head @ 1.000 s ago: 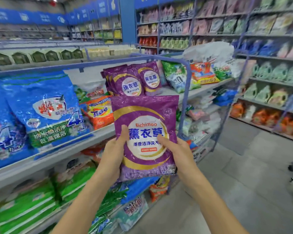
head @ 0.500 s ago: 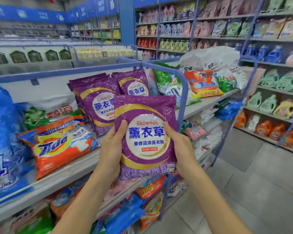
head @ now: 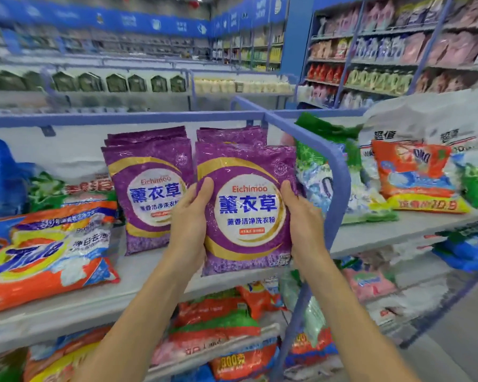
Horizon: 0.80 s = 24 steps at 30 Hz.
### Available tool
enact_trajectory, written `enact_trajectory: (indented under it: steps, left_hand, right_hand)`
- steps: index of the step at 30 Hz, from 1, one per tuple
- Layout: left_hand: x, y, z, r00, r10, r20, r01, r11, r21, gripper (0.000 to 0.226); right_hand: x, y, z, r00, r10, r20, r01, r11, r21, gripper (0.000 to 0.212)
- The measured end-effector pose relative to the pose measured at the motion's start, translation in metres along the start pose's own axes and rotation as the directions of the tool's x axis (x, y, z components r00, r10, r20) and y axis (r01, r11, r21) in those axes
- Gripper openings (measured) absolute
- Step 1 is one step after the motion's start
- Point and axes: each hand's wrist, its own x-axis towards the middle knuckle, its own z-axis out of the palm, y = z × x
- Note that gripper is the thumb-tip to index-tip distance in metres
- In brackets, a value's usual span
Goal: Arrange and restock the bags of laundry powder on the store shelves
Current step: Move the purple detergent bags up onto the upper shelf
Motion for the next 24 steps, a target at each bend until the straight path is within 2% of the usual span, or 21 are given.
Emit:
enact_trajectory:
  steps: [4, 6, 8, 11, 14, 16, 18, 20, 22, 24]
  left_hand:
    - [0.031, -0.013, 0.018, 0.992, 0.093, -0.089, -0.09, 0.995, 0.042, 0.047]
    - [0.045, -0.014, 0.026, 0.984, 0.133, -0.116, -0.125, 0.99, 0.07, 0.023]
    - [0.06, -0.015, 0.033, 0.977, 0.176, -0.121, -0.156, 0.975, 0.159, 0.01]
    - [0.08, -0.016, 0.041, 0.964, 0.182, -0.193, -0.137, 0.964, 0.227, 0.016]
    - [0.096, -0.02, 0.041, 0.94, 0.198, -0.279, -0.124, 0.958, 0.26, 0.013]
    - [0.094, -0.023, 0.035, 0.945, 0.207, -0.254, -0.137, 0.953, 0.269, 0.017]
    - [0.082, -0.028, 0.022, 0.969, 0.182, -0.165, -0.124, 0.942, 0.311, 0.03]
    - [0.067, -0.038, 0.003, 0.986, 0.153, -0.062, -0.101, 0.858, 0.503, 0.055]
    - [0.055, -0.049, -0.008, 0.996, 0.088, 0.004, -0.063, 0.691, 0.72, 0.072]
    - [0.052, -0.057, -0.009, 0.997, 0.081, 0.01, -0.052, 0.532, 0.845, 0.065]
  right_hand:
    - [0.047, 0.002, -0.003, 0.996, -0.082, 0.027, 0.083, 0.996, -0.02, 0.031]
    - [0.066, 0.006, 0.005, 0.995, -0.099, -0.004, 0.099, 0.995, -0.021, 0.039]
    - [0.083, 0.01, 0.014, 0.996, -0.072, -0.047, 0.073, 0.997, 0.009, 0.035]
    - [0.101, 0.017, 0.029, 0.995, -0.032, -0.096, 0.034, 0.999, 0.02, 0.028]
    - [0.114, 0.027, 0.038, 0.992, -0.027, -0.12, 0.027, 1.0, 0.002, 0.025]
    - [0.116, 0.034, 0.035, 0.993, -0.043, -0.11, 0.04, 0.999, -0.032, 0.022]
    - [0.108, 0.048, 0.022, 0.997, -0.074, -0.039, 0.07, 0.994, -0.086, 0.02]
    - [0.094, 0.066, 0.007, 0.996, -0.051, 0.074, 0.066, 0.976, -0.206, 0.036]
    - [0.085, 0.076, -0.006, 0.982, -0.002, 0.187, 0.067, 0.938, -0.339, 0.062]
    - [0.085, 0.08, -0.01, 0.966, -0.005, 0.259, 0.123, 0.888, -0.443, 0.082]
